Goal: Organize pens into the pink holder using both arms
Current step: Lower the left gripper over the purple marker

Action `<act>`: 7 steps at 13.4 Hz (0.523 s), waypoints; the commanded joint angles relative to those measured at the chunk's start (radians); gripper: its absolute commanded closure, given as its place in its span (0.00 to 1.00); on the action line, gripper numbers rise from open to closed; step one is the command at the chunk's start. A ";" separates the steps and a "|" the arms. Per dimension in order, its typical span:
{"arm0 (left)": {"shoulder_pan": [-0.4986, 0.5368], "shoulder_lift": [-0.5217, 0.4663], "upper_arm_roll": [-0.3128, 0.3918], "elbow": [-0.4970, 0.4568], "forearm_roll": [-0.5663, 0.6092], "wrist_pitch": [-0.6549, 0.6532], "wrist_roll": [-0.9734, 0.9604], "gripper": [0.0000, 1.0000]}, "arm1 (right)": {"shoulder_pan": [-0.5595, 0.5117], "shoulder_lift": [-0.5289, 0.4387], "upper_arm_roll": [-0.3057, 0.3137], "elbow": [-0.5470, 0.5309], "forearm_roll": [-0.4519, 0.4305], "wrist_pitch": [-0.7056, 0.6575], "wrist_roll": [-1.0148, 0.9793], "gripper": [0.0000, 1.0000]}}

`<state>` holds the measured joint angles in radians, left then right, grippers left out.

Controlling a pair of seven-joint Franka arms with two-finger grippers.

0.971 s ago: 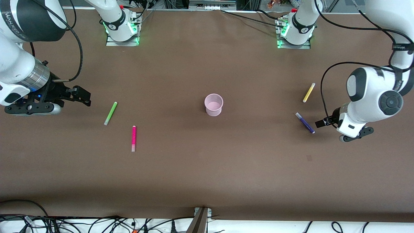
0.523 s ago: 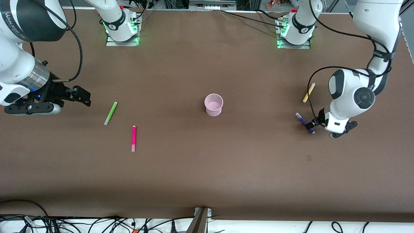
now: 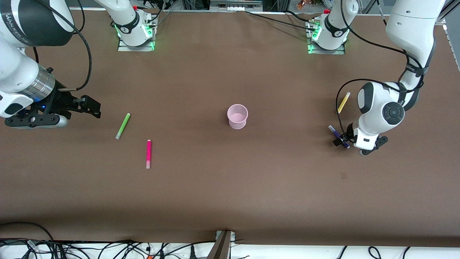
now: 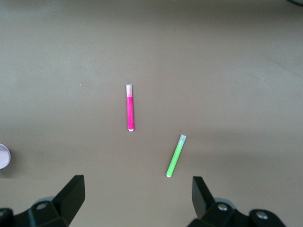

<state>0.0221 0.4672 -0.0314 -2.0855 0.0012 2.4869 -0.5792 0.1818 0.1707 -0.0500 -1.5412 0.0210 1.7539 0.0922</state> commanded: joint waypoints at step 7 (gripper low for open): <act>0.001 0.053 -0.002 0.018 -0.013 0.036 0.013 0.23 | 0.002 0.004 -0.001 0.018 0.002 -0.007 0.009 0.00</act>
<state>0.0229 0.5071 -0.0314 -2.0843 0.0012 2.5164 -0.5800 0.1818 0.1707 -0.0500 -1.5412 0.0211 1.7539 0.0922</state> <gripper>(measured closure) 0.084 0.000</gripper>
